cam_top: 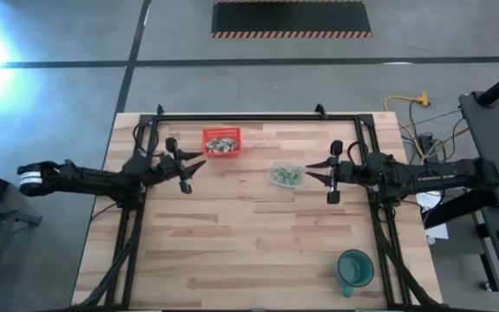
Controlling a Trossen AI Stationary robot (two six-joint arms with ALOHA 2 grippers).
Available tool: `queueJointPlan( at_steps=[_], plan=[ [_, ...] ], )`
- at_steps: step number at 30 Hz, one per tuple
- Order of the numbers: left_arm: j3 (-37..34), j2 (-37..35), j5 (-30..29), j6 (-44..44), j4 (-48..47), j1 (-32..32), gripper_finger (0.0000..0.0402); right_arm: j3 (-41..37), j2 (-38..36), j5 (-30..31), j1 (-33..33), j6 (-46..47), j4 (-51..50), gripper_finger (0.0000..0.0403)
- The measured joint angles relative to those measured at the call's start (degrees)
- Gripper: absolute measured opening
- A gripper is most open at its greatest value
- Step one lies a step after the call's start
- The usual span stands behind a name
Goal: Pick and place items into bin
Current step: Return to Home Position
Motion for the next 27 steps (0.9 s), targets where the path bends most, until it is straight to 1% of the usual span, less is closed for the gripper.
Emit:
queueJointPlan(
  at_steps=[4, 9, 12, 14, 16, 20, 24, 27],
  plan=[
    [-0.04, -0.52, -1.22, 2.31, 0.56, -3.17, 0.0108, -2.01, -0.02, 0.0, 0.0, 0.81, 3.04, 0.0073],
    [-0.07, -1.98, -9.07, 4.88, 0.4, -8.16, 0.0108, -5.15, -0.58, 0.0, 0.0, 1.76, 7.78, 0.0072],
    [-0.07, -3.84, -11.5, 6.7, -1.71, -10.72, 0.0108, -5.98, -2.03, 0.0, 0.0, 1.95, 7.96, 0.0072],
    [-0.07, -5.54, -14.11, 7.04, -3.24, -11.85, 0.0108, -6.33, -3.5, 0.0, 0.0, 1.91, 7.73, 0.0072],
    [-0.09, -7.9, -16.0, 7.04, -6.8, -12.28, 0.0108, -6.48, -5.34, -0.01, 0.0, 1.97, 6.28, 0.0072],
    [-0.09, -13.78, -15.96, 6.6, -14.37, -12.42, 0.0108, -6.14, -9.73, -0.07, 0.0, 2.18, 0.05, 0.0072],
    [-0.11, -20.31, -15.73, 5.4, -23.5, -12.37, 0.0108, -6.08, -13.85, -0.15, 0.0, 2.36, -2.93, 0.0072],
    [-0.11, -26.62, -15.54, 5.23, -30.99, -12.4, 0.0108, -6.15, -16.64, -0.17, 0.0, 2.63, -5.56, 0.0072]
  ],
)
